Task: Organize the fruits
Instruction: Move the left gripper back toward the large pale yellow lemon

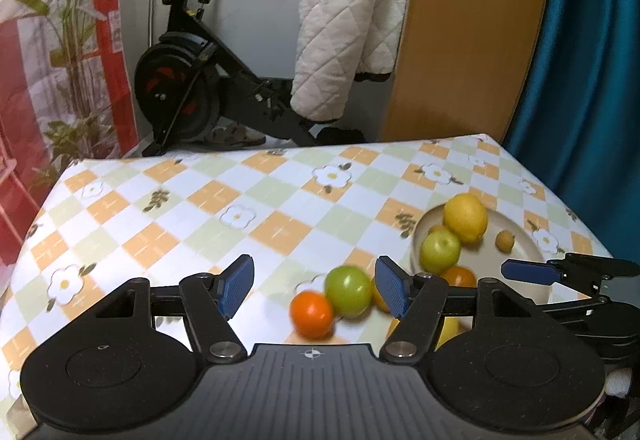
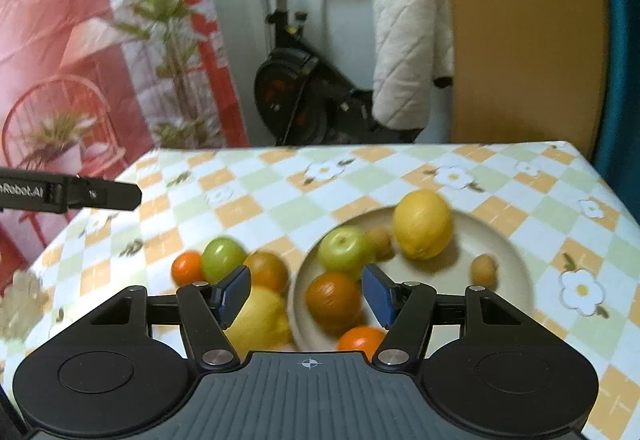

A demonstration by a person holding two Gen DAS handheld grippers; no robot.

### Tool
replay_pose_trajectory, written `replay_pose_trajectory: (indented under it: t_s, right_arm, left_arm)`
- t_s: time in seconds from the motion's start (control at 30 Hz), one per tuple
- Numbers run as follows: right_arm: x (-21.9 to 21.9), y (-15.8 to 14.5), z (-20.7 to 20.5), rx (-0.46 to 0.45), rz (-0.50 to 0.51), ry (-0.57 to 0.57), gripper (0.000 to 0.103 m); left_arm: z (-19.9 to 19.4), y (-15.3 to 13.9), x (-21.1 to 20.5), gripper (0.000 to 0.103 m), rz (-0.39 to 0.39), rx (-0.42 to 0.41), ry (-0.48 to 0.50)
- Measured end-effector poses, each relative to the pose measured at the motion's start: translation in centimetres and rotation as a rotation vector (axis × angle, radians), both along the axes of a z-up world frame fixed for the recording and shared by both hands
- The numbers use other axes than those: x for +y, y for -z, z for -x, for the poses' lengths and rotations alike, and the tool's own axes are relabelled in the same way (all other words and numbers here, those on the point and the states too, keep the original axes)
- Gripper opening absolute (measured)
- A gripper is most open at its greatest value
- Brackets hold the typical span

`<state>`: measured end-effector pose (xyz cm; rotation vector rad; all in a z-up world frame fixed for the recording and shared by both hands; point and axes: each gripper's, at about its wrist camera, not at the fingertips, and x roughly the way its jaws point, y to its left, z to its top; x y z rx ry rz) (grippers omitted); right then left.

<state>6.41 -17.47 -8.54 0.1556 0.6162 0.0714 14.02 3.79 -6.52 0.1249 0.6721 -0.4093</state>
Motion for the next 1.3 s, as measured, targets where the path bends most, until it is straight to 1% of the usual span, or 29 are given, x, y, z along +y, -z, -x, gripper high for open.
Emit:
replay_pose_trajectory:
  t_s: [0.17, 0.27, 0.57, 0.73, 0.9, 1.3]
  right_arm:
    - [1.9, 0.6, -0.2, 0.028, 0.040, -0.040, 0.058]
    - [2.5, 1.2, -0.6, 0.047, 0.075, -0.057, 0.058]
    - [3.0, 1.7, -1.4, 0.063, 0.093, -0.119, 0.058]
    - [3.6, 1.8, -2.0, 0.064, 0.091, -0.163, 0.058]
    - [3.8, 2.2, -2.1, 0.085, 0.077, -0.193, 0.059]
    - [3.5, 2.5, -0.5, 0.114, 0.050, -0.238, 0.059]
  left_arm:
    - [0.3, 1.2, 1.7, 0.069, 0.029, 0.033, -0.013]
    - [0.2, 2.0, 1.4, 0.069, 0.041, 0.052, -0.017]
    - [-0.1, 3.5, 0.8, 0.068, 0.076, 0.086, -0.017]
    - [-0.1, 3.8, 0.3, 0.068, 0.082, 0.098, -0.006]
    - [0.0, 4.2, -0.2, 0.068, 0.082, 0.115, 0.016]
    - [-0.1, 5.4, -2.2, 0.068, 0.095, 0.173, 0.079]
